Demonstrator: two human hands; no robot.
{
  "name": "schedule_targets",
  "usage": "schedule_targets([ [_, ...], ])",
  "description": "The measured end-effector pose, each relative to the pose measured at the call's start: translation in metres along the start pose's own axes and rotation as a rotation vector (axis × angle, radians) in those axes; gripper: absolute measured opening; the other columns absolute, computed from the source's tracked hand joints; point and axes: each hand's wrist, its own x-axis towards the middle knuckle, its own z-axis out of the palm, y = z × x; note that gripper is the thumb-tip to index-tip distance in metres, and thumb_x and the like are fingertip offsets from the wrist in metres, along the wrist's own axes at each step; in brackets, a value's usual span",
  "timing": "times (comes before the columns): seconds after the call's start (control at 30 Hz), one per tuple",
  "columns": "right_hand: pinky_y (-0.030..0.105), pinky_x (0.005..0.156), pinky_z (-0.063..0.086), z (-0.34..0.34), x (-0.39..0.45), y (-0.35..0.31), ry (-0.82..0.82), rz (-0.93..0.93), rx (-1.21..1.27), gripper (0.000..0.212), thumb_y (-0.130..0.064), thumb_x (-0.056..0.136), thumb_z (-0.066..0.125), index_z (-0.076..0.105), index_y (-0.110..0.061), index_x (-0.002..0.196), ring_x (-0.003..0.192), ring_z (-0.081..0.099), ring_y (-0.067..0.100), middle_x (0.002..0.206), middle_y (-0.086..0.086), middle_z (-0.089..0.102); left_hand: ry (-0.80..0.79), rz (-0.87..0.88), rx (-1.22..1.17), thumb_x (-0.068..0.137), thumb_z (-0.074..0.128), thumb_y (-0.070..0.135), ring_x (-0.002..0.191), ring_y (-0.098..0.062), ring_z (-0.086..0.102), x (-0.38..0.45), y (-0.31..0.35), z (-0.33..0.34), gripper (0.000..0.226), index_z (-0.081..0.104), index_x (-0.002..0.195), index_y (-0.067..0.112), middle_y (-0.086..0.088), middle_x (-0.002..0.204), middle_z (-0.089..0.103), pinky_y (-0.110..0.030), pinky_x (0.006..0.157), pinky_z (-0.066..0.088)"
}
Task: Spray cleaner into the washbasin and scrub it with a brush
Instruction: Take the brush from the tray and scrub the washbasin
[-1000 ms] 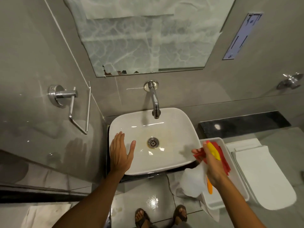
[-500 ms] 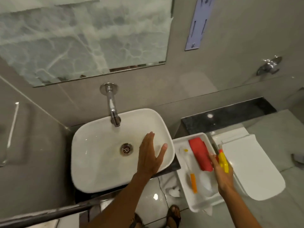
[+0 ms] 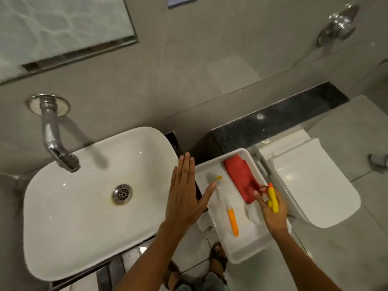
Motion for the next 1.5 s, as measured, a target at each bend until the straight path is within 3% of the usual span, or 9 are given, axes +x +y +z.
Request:
schedule_targets([
  [0.17, 0.029, 0.082, 0.059, 0.003, 0.003, 0.031, 0.064, 0.062, 0.067, 0.021, -0.038, 0.081, 0.085, 0.077, -0.039, 0.100, 0.083, 0.073, -0.002, 0.090, -0.015, 0.079, 0.014, 0.011, 0.059, 0.104, 0.044, 0.069, 0.167, -0.014, -0.006, 0.000, -0.003, 0.006, 0.094, 0.008, 0.171, 0.015, 0.002, 0.180, -0.004, -0.040, 0.135, 0.009],
  [0.37, 0.034, 0.087, 0.060, -0.007, -0.011, 0.058, 0.115, 0.161, 0.099, 0.042, -0.033, 0.075, 0.091, 0.079, -0.015, 0.112, 0.088, 0.075, 0.012, 0.092, -0.005, 0.080, 0.018, -0.003, 0.118, 0.105, 0.042, 0.067, 0.167, -0.017, -0.006, 0.000, -0.005, 0.011, 0.092, 0.004, 0.171, 0.016, 0.001, 0.180, -0.007, -0.048, 0.135, 0.015],
  [0.63, 0.026, 0.077, 0.061, -0.009, -0.028, 0.060, 0.202, 0.232, 0.148, 0.024, -0.036, 0.075, 0.092, 0.082, -0.036, 0.096, 0.086, 0.077, 0.009, 0.093, -0.006, 0.081, 0.015, -0.016, 0.088, 0.108, 0.043, 0.061, 0.167, -0.018, -0.004, 0.000, -0.005, 0.011, 0.085, 0.007, 0.171, 0.016, 0.000, 0.180, -0.004, -0.049, 0.134, 0.017],
  [0.83, 0.049, 0.097, 0.060, 0.006, -0.054, 0.070, 0.533, 0.296, 0.148, 0.059, -0.046, 0.070, 0.092, 0.076, -0.017, 0.119, 0.097, 0.073, 0.022, 0.107, 0.001, 0.078, 0.017, -0.014, 0.064, 0.108, 0.045, 0.058, 0.167, -0.019, -0.002, -0.001, -0.004, 0.007, 0.084, 0.010, 0.171, 0.015, -0.002, 0.180, 0.000, -0.045, 0.135, 0.014],
  [0.97, 0.029, 0.089, 0.057, 0.039, -0.090, 0.072, 0.756, 0.523, 0.282, 0.069, -0.032, 0.068, 0.098, 0.064, -0.012, 0.125, 0.094, 0.065, 0.017, 0.109, 0.000, 0.069, -0.008, -0.027, 0.054, 0.107, 0.045, 0.059, 0.167, -0.019, -0.002, -0.001, -0.002, 0.004, 0.085, 0.010, 0.170, 0.015, -0.002, 0.180, -0.001, -0.046, 0.135, 0.015],
  [1.1, 0.040, 0.091, 0.056, 0.082, -0.116, 0.063, 0.338, 0.472, 0.037, 0.036, -0.035, 0.084, 0.085, 0.062, -0.020, 0.108, 0.102, 0.068, 0.032, 0.099, -0.001, 0.066, -0.017, -0.029, 0.085, 0.108, 0.040, 0.061, 0.167, -0.019, -0.004, -0.001, -0.003, 0.005, 0.084, 0.010, 0.171, 0.014, -0.002, 0.180, -0.001, -0.041, 0.136, 0.009],
  [1.2, 0.051, 0.104, 0.053, 0.100, -0.095, 0.050, 0.064, 0.333, -0.268, 0.053, -0.047, 0.092, 0.074, 0.059, -0.017, 0.132, 0.120, 0.061, 0.030, 0.126, 0.008, 0.063, -0.009, -0.029, 0.118, 0.108, 0.039, 0.062, 0.167, -0.018, -0.004, -0.001, -0.006, 0.006, 0.084, 0.010, 0.171, 0.014, -0.003, 0.180, 0.000, -0.035, 0.134, 0.002],
  [1.3, 0.051, 0.114, 0.044, 0.112, -0.059, 0.042, -0.081, 0.387, -0.428, 0.066, -0.041, 0.098, 0.068, 0.047, -0.008, 0.150, 0.134, 0.052, 0.036, 0.145, 0.017, 0.052, -0.005, -0.039, 0.097, 0.108, 0.041, 0.061, 0.167, -0.017, -0.006, 0.000, -0.005, 0.008, 0.084, 0.010, 0.171, 0.014, -0.002, 0.180, 0.000, -0.030, 0.132, -0.004],
  [1.5, 0.046, 0.109, 0.045, 0.110, -0.024, 0.044, -0.239, 0.409, -0.569, 0.044, -0.021, 0.099, 0.067, 0.061, 0.006, 0.133, 0.124, 0.059, 0.042, 0.132, 0.029, 0.063, 0.007, -0.046, 0.052, 0.109, 0.040, 0.060, 0.166, -0.015, -0.006, 0.000, -0.006, 0.010, 0.082, 0.010, 0.171, 0.015, -0.001, 0.180, 0.001, -0.030, 0.131, -0.007],
])
